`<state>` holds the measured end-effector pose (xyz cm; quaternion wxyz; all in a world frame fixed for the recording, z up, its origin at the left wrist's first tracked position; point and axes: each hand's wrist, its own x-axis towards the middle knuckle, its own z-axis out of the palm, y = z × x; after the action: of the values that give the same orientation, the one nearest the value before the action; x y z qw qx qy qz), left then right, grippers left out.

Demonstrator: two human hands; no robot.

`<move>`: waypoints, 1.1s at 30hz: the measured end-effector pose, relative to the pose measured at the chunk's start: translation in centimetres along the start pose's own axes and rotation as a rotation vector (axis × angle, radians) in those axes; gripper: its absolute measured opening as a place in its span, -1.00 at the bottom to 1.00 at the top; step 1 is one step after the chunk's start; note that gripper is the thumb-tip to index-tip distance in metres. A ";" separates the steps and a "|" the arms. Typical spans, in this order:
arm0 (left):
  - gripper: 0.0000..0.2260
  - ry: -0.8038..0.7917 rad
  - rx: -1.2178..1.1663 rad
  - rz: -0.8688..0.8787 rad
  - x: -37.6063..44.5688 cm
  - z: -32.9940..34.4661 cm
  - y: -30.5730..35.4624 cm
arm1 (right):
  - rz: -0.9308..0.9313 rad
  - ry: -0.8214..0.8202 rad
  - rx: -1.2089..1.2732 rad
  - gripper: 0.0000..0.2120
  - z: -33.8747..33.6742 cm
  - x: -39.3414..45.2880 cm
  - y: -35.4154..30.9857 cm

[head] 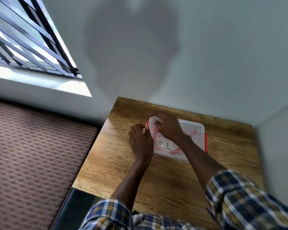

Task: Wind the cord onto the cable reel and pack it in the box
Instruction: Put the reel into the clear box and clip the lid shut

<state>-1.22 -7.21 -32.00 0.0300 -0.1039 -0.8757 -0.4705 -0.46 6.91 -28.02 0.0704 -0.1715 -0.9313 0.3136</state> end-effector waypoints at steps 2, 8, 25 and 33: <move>-0.81 -0.071 0.107 0.186 0.8 0.0 0.5 | 0.088 0.192 -0.149 -0.66 -0.1 -2.9 1.5; -0.60 -0.566 0.334 0.765 3.7 1.9 2.8 | 0.372 0.284 -0.456 -0.60 -0.9 -9.3 2.4; -0.54 -0.413 0.577 0.538 9.3 0.2 0.3 | 0.640 0.322 -0.163 -0.33 1.5 -9.4 -1.6; -0.79 -0.439 0.155 0.358 13.3 -5.7 -5.9 | 0.454 0.273 0.120 -0.29 6.7 -1.6 -4.2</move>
<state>-15.71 -13.05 -31.65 -0.0698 -0.3534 -0.8623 -0.3558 -1.74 -0.55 -30.78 0.1330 -0.4122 -0.8307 0.3498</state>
